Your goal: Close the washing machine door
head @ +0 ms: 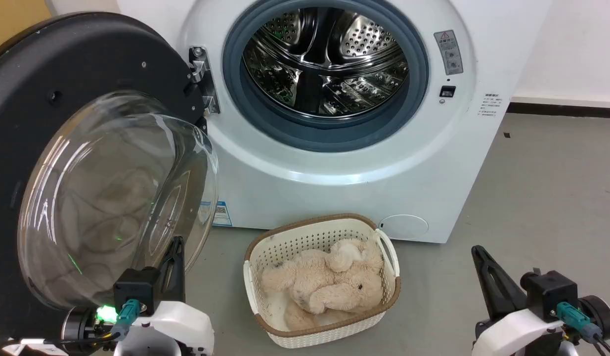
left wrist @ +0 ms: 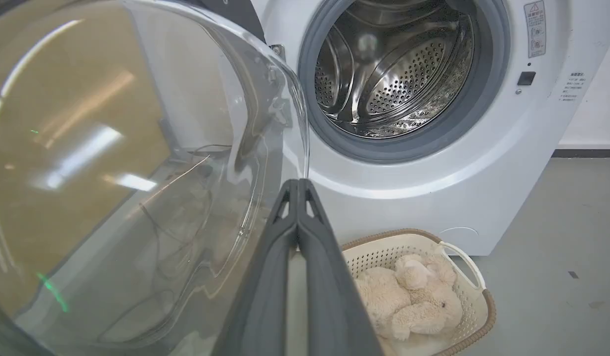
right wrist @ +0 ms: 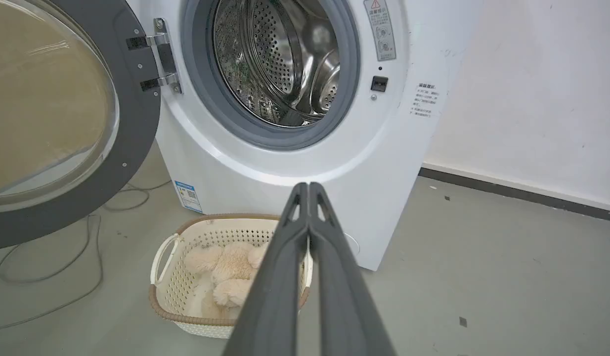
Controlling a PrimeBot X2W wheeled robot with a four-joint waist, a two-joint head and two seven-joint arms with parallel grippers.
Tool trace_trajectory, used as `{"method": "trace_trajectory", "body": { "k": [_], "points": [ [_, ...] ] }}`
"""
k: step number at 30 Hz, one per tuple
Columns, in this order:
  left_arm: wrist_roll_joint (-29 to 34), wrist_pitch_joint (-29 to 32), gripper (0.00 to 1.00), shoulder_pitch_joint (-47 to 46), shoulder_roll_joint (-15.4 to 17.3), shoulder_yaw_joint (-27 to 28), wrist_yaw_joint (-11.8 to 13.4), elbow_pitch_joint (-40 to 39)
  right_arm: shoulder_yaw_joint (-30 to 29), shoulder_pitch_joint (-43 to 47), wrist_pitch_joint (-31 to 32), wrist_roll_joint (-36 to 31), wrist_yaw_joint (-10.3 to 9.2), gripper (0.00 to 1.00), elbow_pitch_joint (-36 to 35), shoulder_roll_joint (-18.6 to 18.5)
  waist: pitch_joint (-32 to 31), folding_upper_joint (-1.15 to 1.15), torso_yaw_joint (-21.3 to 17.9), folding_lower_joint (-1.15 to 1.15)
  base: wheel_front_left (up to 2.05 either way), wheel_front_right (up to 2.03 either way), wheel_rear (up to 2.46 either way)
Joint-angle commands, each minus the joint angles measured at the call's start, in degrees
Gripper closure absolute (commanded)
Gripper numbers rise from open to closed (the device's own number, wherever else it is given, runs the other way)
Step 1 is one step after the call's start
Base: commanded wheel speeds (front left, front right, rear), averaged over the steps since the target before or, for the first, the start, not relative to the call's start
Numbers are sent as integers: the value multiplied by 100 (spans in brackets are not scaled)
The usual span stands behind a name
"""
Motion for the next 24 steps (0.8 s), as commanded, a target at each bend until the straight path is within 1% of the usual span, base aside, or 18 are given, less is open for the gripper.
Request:
{"method": "trace_trajectory", "body": {
  "k": [1, 22, 23, 24],
  "points": [
    [16, 2, 100, 83, 2, 3, -31, -23, -2, -80, 2, -44, 5, 100, -21, 26, 0, 0, 0, 0, 0, 0, 0],
    [16, 2, 100, 83, 2, 3, -31, -23, -2, -80, 2, -44, 5, 100, -21, 26, 0, 0, 0, 0, 0, 0, 0],
    [0, 0, 0, 1, 0, 1, 0, 0, 1, 0, 0, 0, 0, 0, 0, 0, 0, 0, 0, 0, 0, 0, 0],
    [-2, -1, 0, -1, 0, -2, 3, 2, -2, 2, -2, 5, 0, 0, 1, 0, 0, 0, 0, 0, 0, 0, 0]
  ]
}}
